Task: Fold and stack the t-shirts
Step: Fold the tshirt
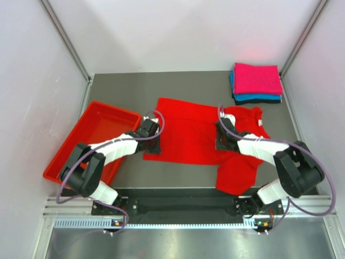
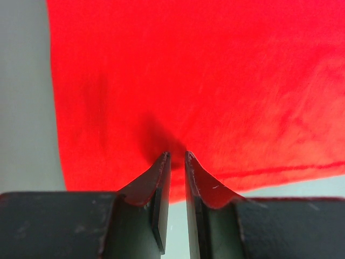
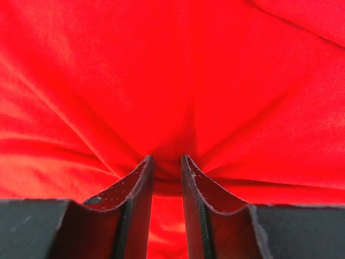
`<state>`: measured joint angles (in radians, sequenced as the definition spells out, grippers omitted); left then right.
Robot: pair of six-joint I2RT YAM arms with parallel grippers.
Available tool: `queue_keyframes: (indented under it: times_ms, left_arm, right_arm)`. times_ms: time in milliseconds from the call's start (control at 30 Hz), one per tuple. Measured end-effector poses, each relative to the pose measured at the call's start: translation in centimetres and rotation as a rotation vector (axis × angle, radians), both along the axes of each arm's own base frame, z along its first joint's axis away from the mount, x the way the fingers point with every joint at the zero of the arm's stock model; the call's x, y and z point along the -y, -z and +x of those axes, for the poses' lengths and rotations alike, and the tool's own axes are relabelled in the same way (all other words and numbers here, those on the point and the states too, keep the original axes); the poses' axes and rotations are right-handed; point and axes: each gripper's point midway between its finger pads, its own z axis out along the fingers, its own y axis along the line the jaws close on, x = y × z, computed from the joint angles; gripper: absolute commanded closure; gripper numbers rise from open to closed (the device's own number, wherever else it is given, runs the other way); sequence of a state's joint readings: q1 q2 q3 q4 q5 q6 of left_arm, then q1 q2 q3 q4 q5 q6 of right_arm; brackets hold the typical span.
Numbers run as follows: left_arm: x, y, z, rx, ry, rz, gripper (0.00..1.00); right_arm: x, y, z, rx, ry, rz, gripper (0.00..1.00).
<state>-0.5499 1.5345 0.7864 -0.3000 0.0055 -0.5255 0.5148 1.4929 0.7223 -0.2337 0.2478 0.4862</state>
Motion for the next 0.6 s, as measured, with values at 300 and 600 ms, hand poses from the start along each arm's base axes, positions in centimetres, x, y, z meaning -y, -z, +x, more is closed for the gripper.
queue_keyframes:
  times_ms: [300, 600]
  left_arm:
    - [-1.4, 0.0, -6.5, -0.049, -0.011, -0.019, 0.78]
    - [-1.8, -2.7, -7.8, -0.060, -0.030, -0.029, 0.69]
  right_arm:
    - [-0.5, 0.1, -3.8, -0.012, 0.001, 0.039, 0.72]
    - [0.3, -1.2, -4.8, -0.100, -0.009, 0.014, 0.65]
